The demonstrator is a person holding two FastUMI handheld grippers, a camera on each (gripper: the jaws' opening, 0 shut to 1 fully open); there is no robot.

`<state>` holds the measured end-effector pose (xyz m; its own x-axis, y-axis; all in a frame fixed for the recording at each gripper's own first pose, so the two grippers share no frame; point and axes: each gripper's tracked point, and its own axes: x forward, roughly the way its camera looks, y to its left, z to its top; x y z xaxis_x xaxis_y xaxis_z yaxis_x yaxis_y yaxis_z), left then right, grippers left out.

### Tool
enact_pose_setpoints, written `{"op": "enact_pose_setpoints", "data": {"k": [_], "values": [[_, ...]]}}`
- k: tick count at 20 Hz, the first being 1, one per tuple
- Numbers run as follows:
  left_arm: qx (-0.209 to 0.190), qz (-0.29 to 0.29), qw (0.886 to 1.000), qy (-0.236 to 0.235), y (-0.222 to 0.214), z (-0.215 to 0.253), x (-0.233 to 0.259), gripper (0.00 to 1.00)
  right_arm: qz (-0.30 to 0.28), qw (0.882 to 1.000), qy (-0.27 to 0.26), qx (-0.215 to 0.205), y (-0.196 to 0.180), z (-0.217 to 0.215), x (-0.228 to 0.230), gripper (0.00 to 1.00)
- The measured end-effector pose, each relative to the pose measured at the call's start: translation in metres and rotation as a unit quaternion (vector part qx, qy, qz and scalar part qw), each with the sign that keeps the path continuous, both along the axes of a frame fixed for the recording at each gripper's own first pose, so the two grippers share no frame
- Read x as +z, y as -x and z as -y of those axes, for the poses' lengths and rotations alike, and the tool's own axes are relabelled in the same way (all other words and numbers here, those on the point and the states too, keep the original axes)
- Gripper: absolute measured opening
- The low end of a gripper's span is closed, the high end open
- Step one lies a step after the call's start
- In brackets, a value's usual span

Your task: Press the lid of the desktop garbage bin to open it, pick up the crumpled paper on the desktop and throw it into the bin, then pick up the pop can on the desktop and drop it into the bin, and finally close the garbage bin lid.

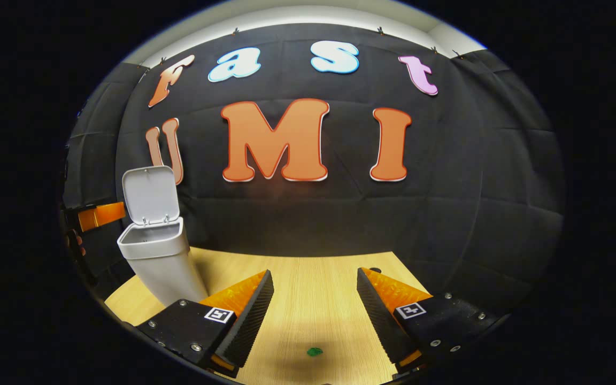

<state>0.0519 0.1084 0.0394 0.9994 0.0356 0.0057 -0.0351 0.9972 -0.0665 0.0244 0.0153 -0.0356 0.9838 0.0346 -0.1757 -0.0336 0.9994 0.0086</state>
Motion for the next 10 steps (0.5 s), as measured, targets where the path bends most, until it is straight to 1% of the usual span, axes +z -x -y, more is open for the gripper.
{"op": "enact_pose_setpoints", "data": {"k": [3,5,7,10], "values": [[-0.006,-0.009,1.0,-0.009,-0.003,0.0,-0.011,0.94,-0.043,0.999,0.003,-0.007,-0.005,0.011,-0.042,0.94],[-0.016,-0.021,1.0,-0.014,-0.005,0.004,-0.02,0.93,-0.078,0.997,-0.011,-0.013,-0.008,0.016,-0.076,0.94],[-0.034,-0.031,0.999,-0.01,-0.005,0.012,-0.025,0.94,-0.128,0.991,-0.022,-0.016,-0.012,0.02,-0.123,0.94],[-0.029,-0.038,0.999,-0.018,-0.009,0.006,-0.033,0.94,-0.193,0.981,-0.001,-0.014,-0.015,0.022,-0.183,0.95]]}}
